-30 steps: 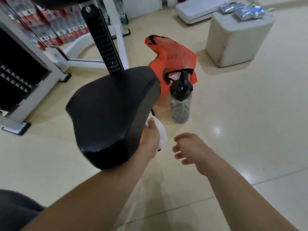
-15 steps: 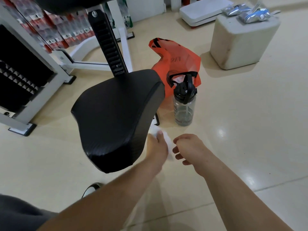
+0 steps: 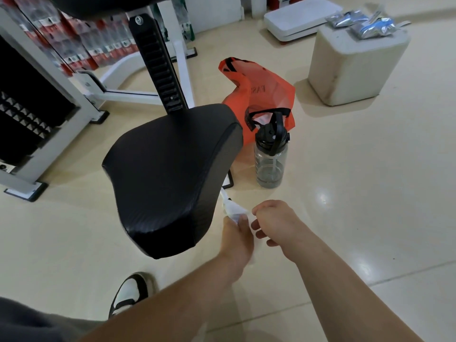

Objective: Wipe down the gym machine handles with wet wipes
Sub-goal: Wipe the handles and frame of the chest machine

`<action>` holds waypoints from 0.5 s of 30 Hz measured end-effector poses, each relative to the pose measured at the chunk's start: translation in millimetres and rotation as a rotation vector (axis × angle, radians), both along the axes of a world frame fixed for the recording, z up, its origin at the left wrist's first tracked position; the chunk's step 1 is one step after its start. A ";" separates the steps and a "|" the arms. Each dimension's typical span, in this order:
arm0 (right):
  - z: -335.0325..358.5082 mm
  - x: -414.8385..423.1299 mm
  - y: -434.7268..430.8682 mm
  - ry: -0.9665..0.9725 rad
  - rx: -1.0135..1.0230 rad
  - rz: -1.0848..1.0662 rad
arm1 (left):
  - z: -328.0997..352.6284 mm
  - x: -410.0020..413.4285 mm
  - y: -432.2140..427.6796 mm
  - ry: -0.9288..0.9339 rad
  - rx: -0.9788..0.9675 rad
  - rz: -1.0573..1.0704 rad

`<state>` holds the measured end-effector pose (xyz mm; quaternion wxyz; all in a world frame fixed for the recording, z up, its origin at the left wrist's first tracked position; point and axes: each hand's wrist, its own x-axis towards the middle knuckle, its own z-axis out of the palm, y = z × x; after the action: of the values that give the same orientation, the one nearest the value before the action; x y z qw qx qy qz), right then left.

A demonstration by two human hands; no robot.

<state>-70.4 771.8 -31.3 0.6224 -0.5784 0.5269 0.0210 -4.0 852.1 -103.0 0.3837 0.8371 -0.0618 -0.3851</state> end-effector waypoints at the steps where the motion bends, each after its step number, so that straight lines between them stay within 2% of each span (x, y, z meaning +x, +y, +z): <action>1: -1.0 0.5 0.4 0.001 -0.010 -0.003 | 7.1 6.7 -4.2 -0.012 0.001 -0.003; 7: -4.9 1.0 3.4 0.001 -0.013 -0.013 | 48.6 43.8 -31.7 0.029 -0.066 0.042; 10: -5.4 2.3 0.9 0.000 -0.033 -0.006 | 23.4 28.0 -12.4 0.024 -0.076 0.004; 13: -6.2 4.4 0.0 0.011 -0.047 0.007 | -22.9 12.9 4.0 0.167 -0.078 -0.027; 15: -9.1 4.6 -1.7 0.013 -0.048 0.000 | -19.6 12.3 1.8 0.158 -0.042 -0.036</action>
<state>-65.8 770.1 -40.5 0.6049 -0.5932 0.5311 0.0121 8.3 853.9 -122.6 0.3979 0.7946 -0.0545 -0.4553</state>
